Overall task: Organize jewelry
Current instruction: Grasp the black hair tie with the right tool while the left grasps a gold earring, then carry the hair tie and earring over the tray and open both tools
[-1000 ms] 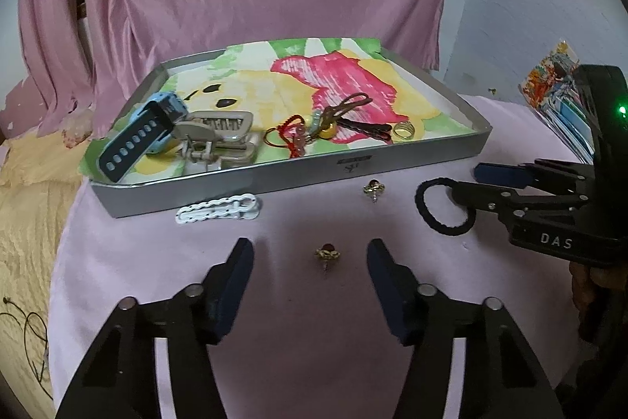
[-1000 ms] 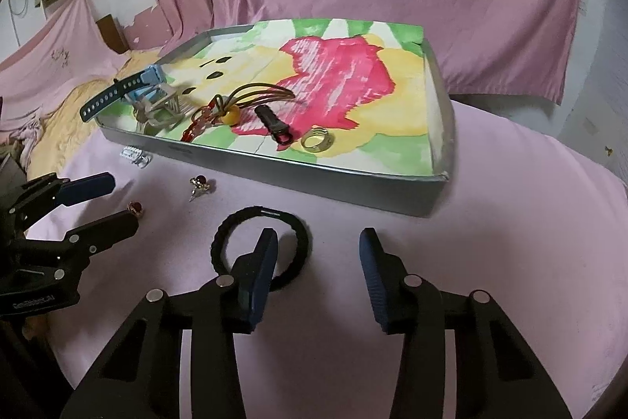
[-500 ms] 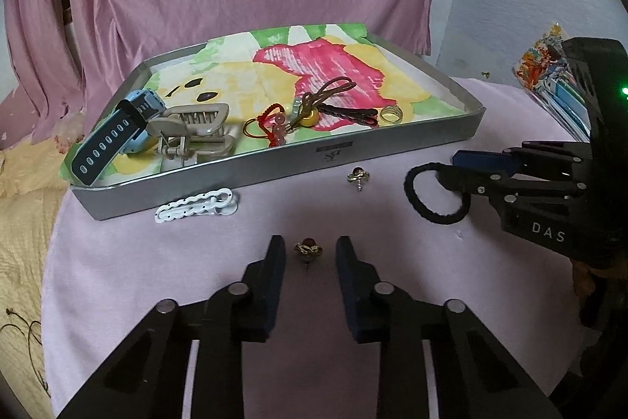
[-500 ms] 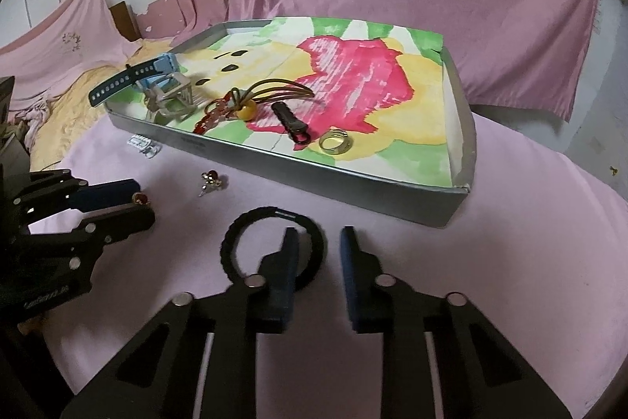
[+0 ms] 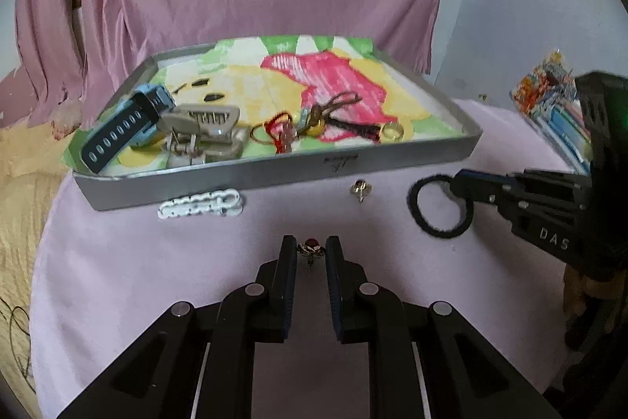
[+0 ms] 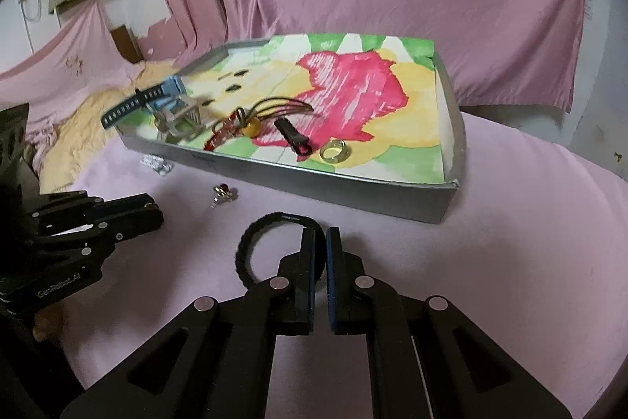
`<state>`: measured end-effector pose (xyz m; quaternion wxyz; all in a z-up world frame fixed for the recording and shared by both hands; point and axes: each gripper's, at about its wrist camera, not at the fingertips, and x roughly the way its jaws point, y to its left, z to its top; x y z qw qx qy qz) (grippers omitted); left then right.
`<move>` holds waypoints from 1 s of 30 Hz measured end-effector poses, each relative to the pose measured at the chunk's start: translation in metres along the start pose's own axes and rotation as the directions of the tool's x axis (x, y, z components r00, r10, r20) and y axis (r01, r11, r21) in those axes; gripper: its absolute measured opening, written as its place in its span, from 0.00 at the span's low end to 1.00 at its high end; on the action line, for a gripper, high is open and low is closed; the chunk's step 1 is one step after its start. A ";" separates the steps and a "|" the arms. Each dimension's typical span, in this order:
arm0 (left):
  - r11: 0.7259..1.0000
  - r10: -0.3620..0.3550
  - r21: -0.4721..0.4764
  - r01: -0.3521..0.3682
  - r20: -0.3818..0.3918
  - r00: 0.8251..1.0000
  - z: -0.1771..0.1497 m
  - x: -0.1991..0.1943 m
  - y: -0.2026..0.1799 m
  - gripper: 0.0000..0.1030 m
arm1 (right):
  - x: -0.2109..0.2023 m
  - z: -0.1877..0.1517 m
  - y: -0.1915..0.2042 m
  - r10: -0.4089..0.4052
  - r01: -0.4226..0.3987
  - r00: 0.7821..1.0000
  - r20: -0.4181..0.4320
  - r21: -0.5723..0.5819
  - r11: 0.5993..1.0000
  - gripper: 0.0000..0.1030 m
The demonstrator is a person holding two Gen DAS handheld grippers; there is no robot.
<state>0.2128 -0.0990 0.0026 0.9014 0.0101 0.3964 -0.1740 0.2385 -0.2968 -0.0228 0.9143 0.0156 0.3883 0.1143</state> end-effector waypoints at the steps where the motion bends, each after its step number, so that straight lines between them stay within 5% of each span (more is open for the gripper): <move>1: 1.000 -0.002 -0.003 0.003 0.022 1.000 0.001 -0.004 0.000 0.14 | -0.003 0.000 0.000 0.004 -0.004 1.000 0.010 0.005 1.000 0.05; 16: 0.998 0.029 -0.061 -0.018 0.185 0.982 0.042 -0.022 0.009 0.14 | -0.035 0.034 -0.006 -0.001 -0.004 0.982 0.190 0.026 1.000 0.05; 30: 0.995 0.058 -0.087 -0.049 0.106 0.993 0.078 0.033 0.009 0.14 | 0.019 0.063 -0.024 -0.082 0.068 0.986 0.148 0.103 0.992 0.05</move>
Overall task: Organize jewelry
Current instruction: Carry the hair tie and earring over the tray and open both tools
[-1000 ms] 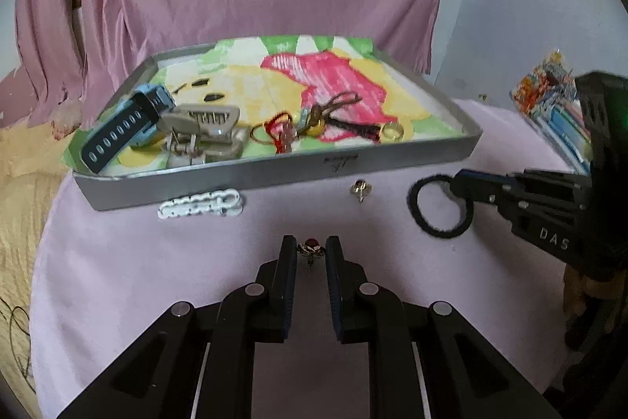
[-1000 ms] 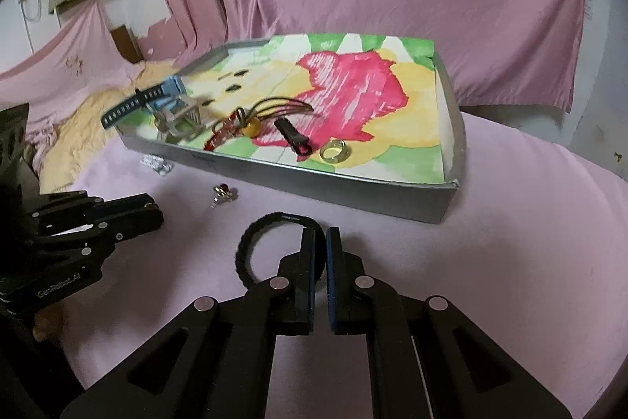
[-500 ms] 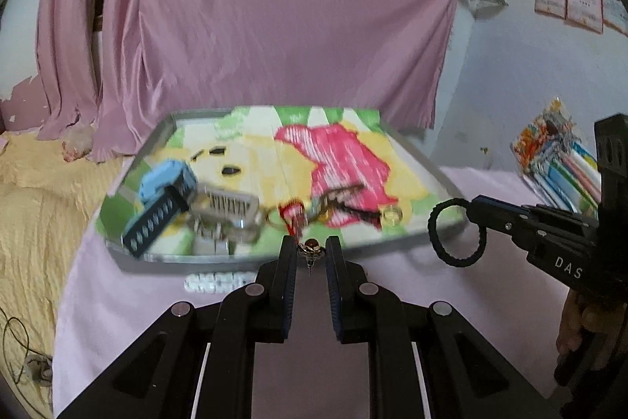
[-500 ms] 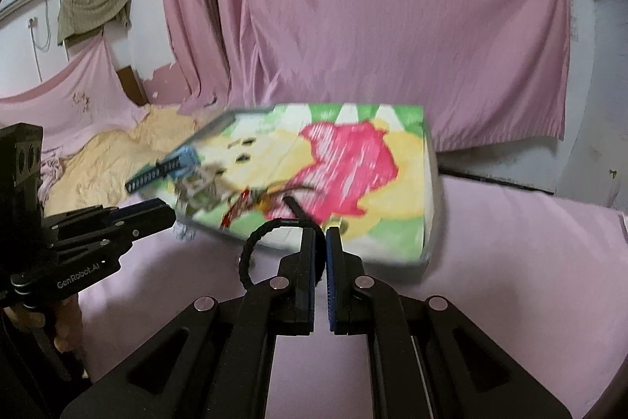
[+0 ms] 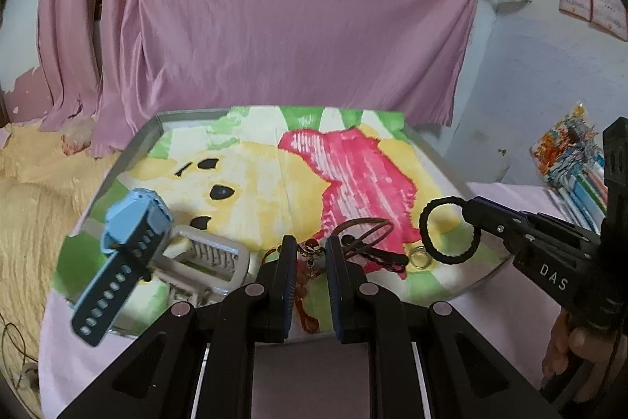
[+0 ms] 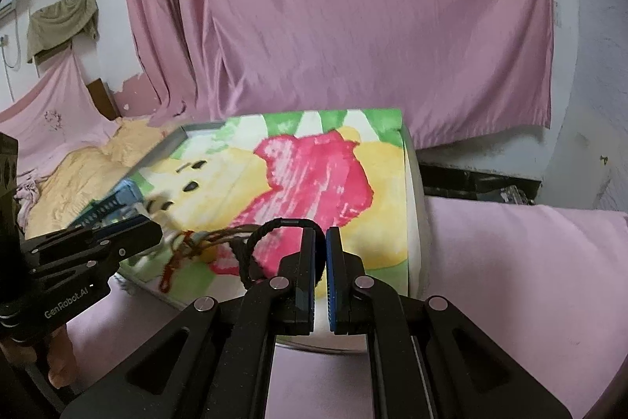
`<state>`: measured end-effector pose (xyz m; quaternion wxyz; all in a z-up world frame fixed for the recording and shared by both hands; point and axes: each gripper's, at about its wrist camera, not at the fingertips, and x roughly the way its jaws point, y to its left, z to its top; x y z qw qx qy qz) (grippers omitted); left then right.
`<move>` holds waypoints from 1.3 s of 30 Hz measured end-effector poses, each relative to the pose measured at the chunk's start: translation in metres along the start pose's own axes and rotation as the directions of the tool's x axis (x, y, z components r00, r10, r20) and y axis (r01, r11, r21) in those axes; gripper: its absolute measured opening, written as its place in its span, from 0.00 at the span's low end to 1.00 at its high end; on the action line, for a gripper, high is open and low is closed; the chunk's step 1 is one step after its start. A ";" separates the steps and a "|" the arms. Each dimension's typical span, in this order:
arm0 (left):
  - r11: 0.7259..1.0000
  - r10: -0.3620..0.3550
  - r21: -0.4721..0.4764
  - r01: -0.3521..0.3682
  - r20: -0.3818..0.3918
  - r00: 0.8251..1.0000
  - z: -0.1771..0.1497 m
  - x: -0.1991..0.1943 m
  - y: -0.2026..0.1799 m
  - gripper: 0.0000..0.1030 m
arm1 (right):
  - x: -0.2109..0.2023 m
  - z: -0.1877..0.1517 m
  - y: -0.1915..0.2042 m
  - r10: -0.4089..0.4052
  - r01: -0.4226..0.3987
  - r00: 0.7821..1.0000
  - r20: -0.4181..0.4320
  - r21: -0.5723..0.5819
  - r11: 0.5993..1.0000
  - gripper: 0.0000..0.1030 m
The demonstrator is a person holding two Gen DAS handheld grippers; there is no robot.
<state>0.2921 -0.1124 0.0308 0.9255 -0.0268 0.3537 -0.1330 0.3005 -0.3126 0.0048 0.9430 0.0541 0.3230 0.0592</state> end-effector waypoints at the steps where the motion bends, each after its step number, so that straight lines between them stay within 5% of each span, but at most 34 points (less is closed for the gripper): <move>1: 1.000 0.002 0.001 -0.002 -0.011 1.000 0.000 0.004 0.000 0.14 | 0.003 -0.001 0.000 -0.002 0.002 1.000 -0.009 0.000 1.000 0.05; 14: 1.000 0.022 0.011 -0.021 -0.117 0.993 -0.007 0.028 -0.001 0.14 | 0.028 -0.009 -0.001 0.017 -0.016 0.994 -0.107 0.009 1.000 0.05; 30: 1.000 0.001 -0.015 -0.003 -0.118 0.993 -0.005 0.029 0.003 0.17 | 0.026 -0.009 -0.001 0.010 -0.009 0.993 -0.120 0.003 1.000 0.06; 33: 1.000 -0.006 -0.026 0.003 -0.104 0.995 -0.004 0.027 0.004 0.27 | 0.023 -0.009 -0.006 0.000 0.001 0.994 -0.111 0.012 1.000 0.13; 37: 0.999 -0.017 -0.031 0.015 -0.078 0.997 -0.002 0.021 0.004 0.36 | 0.014 -0.010 -0.011 -0.006 0.008 0.997 -0.080 0.029 1.000 0.39; 39: 1.000 -0.017 -0.025 0.016 -0.063 0.998 0.000 0.017 0.003 0.38 | 0.009 -0.009 -0.013 -0.012 0.014 0.998 -0.059 0.033 0.999 0.39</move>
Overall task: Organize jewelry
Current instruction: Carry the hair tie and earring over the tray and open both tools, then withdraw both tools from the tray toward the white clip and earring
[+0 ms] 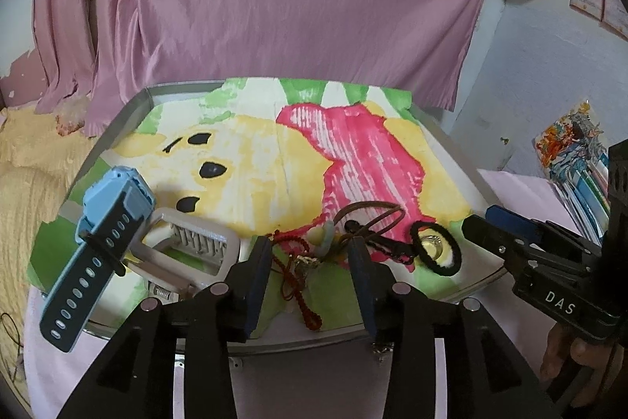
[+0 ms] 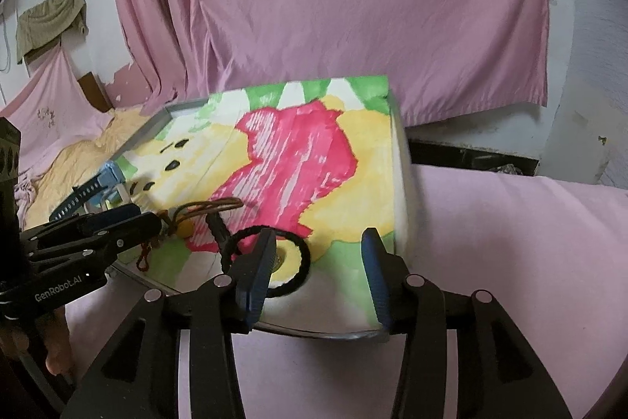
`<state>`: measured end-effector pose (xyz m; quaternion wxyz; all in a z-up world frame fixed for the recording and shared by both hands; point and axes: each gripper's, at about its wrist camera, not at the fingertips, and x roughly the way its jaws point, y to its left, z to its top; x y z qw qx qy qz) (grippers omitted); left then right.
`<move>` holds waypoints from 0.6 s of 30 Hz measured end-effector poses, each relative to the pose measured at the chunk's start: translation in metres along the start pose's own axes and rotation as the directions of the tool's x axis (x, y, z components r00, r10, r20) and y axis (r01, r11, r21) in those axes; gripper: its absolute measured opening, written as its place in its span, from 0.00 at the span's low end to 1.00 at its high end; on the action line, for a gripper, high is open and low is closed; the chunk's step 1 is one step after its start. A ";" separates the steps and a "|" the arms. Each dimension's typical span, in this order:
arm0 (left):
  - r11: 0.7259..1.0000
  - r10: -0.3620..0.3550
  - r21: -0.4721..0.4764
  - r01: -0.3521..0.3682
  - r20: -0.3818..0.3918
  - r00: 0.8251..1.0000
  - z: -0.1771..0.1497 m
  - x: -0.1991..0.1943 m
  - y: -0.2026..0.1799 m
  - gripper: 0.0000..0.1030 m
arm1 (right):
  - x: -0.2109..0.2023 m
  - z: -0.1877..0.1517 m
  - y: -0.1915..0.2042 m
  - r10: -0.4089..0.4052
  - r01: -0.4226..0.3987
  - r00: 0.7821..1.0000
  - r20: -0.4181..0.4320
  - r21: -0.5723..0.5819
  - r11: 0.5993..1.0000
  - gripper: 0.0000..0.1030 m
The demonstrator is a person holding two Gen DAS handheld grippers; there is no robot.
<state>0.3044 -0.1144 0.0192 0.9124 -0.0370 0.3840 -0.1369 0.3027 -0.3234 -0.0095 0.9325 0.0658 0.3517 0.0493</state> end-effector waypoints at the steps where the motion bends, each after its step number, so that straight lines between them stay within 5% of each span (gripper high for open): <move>1: 1.000 -0.001 0.001 0.001 0.008 1.000 0.000 -0.002 -0.001 0.41 | -0.003 0.000 -0.001 -0.001 0.001 1.000 0.013 0.002 1.000 0.39; 4: 1.000 -0.009 -0.011 0.009 0.055 0.998 0.000 -0.013 0.000 0.62 | -0.016 -0.001 -0.004 0.004 -0.005 0.998 0.068 0.021 1.000 0.46; 8: 1.000 0.000 -0.017 0.002 0.128 0.992 0.000 -0.031 0.000 0.74 | -0.037 -0.004 -0.006 -0.006 0.000 0.987 0.158 0.043 0.999 0.59; 12: 1.000 0.023 -0.019 -0.019 0.212 0.977 -0.004 -0.052 0.002 0.89 | -0.061 -0.009 -0.005 -0.022 0.009 0.965 0.262 0.052 0.999 0.88; 18: 0.998 0.053 -0.041 -0.041 0.352 0.935 -0.018 -0.087 0.009 0.99 | -0.092 -0.021 0.009 -0.029 0.021 0.920 0.392 0.023 1.000 0.92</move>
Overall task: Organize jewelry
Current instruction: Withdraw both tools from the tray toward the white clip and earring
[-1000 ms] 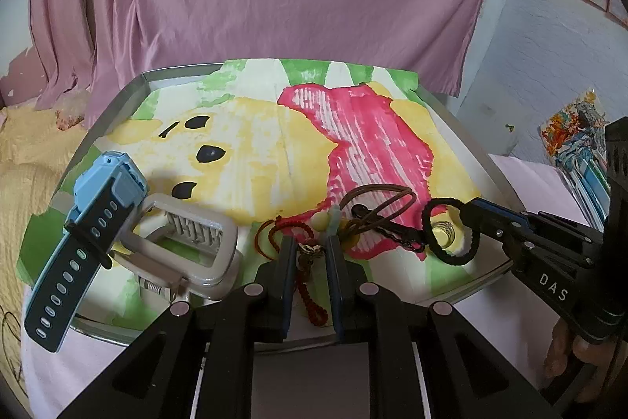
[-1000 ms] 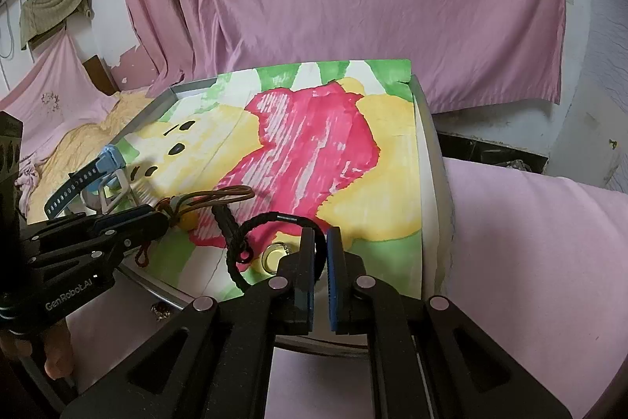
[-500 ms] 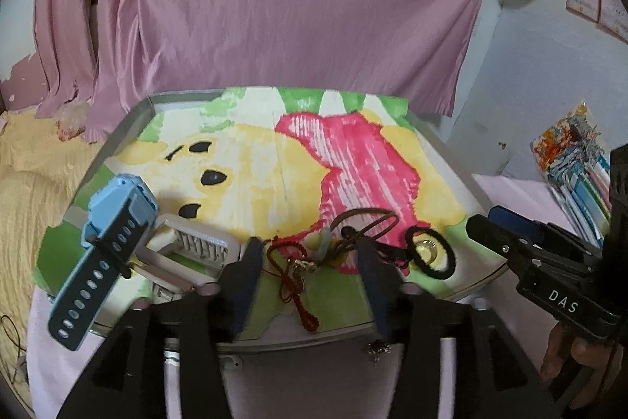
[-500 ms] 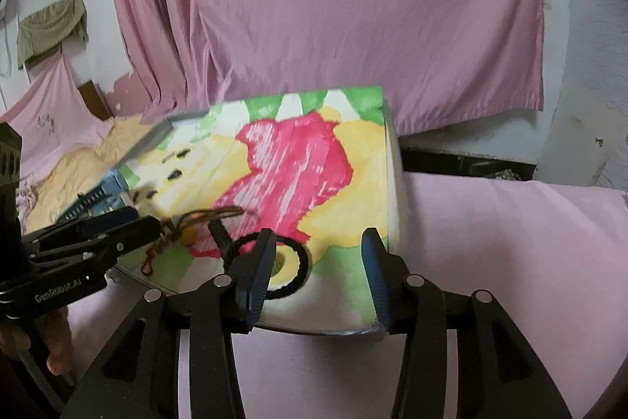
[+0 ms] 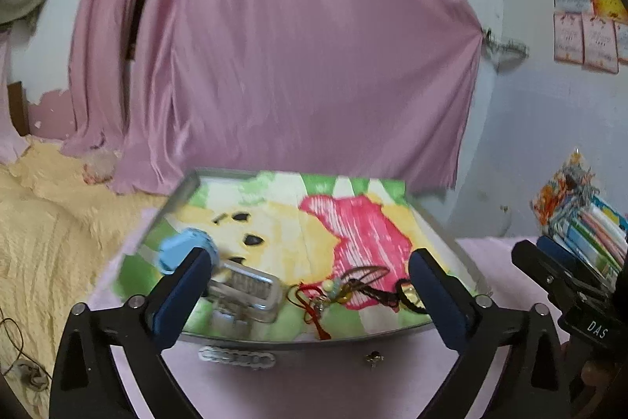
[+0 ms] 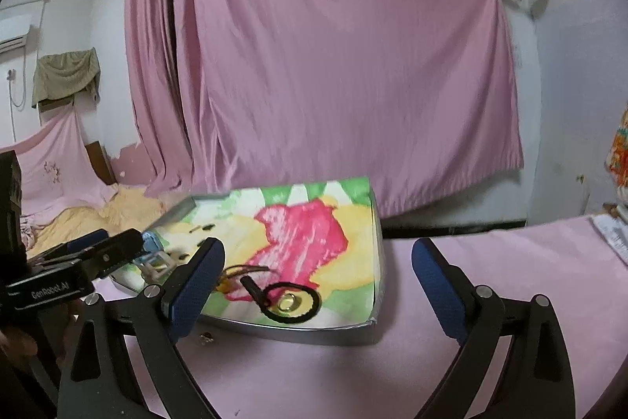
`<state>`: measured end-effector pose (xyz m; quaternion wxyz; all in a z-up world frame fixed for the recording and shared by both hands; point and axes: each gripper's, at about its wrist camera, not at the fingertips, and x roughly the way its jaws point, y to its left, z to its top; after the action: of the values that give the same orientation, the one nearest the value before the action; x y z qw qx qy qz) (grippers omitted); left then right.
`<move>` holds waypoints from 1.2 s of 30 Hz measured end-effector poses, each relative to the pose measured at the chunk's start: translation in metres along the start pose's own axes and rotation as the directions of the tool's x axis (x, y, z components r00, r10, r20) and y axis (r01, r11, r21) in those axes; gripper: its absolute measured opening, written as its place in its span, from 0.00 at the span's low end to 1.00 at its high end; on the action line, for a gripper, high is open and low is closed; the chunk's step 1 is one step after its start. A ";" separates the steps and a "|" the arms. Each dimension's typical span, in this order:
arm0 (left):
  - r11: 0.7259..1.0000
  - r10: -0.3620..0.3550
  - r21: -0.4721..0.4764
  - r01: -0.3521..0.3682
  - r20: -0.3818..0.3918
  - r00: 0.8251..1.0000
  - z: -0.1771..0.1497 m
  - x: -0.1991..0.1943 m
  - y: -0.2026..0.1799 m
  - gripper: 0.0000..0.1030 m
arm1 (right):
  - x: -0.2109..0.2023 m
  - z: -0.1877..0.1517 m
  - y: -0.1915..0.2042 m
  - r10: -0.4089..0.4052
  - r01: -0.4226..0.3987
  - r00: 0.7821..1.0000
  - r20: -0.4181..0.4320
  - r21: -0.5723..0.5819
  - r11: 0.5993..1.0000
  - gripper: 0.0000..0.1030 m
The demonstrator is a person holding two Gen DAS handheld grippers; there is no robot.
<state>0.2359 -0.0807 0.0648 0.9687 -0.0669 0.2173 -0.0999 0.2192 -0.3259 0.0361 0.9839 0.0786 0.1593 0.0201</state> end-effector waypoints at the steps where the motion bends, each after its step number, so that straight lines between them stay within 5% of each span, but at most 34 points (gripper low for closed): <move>1: 1.000 0.010 -0.002 -0.010 0.027 1.000 -0.001 -0.007 0.003 0.99 | -0.006 -0.001 0.003 -0.005 0.005 1.000 0.026 -0.009 1.000 0.94; 18: 0.996 0.086 0.004 -0.089 0.199 0.976 -0.021 -0.081 0.037 0.99 | -0.065 -0.018 0.053 0.085 -0.060 0.975 0.207 -0.124 0.990 0.98; 30: 0.990 0.144 -0.004 -0.144 0.091 0.985 -0.039 -0.075 0.063 0.99 | -0.054 -0.029 0.067 0.117 -0.101 0.988 0.097 -0.152 0.983 0.98; 36: 0.991 0.134 0.003 -0.134 -0.039 0.990 -0.046 -0.058 0.072 0.99 | -0.037 -0.032 0.070 0.105 -0.103 0.994 0.004 -0.166 0.981 0.98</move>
<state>0.1767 -0.0019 0.0349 0.9688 -0.0499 0.2400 -0.0360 0.1731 -0.2546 0.0292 0.9856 0.0048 0.1467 0.0842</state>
